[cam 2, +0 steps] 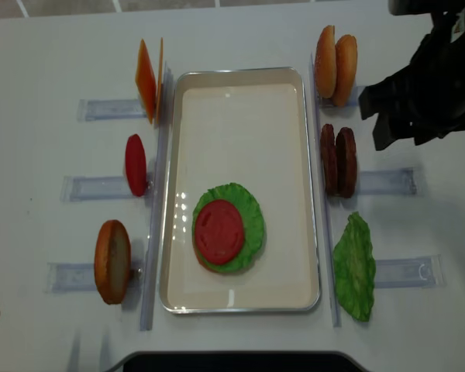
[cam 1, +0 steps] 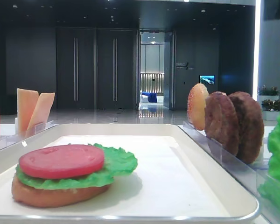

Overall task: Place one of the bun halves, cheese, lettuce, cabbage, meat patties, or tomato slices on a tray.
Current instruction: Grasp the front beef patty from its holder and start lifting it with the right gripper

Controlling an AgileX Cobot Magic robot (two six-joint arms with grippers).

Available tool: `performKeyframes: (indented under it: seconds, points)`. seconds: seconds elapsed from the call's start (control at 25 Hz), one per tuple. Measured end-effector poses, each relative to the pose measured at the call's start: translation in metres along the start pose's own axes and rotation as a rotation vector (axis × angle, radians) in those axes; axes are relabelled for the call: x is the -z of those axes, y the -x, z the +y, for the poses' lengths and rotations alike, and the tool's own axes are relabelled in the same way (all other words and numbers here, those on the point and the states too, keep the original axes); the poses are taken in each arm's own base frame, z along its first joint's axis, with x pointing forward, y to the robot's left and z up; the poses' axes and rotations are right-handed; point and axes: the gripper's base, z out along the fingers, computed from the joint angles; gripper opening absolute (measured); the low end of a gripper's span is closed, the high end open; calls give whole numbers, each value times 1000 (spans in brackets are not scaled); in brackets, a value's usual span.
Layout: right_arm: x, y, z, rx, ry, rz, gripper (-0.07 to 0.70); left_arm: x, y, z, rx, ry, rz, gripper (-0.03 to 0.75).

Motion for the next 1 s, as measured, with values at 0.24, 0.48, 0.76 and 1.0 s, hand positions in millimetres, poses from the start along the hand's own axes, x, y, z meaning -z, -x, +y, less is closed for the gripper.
performKeyframes:
  seconds: [0.24,0.48,0.76,1.0]
  points:
    - [-16,12,28,38,14,23,394,0,0,0,0,0,0,391]
    - [-34,21,39,47,18,26,394,0,0,0,0,0,0,391]
    - [-48,29,40,37,19,12,397,0,0,0,0,0,0,391]
    - [-56,34,41,32,22,-3,399,0,0,0,0,0,0,391]
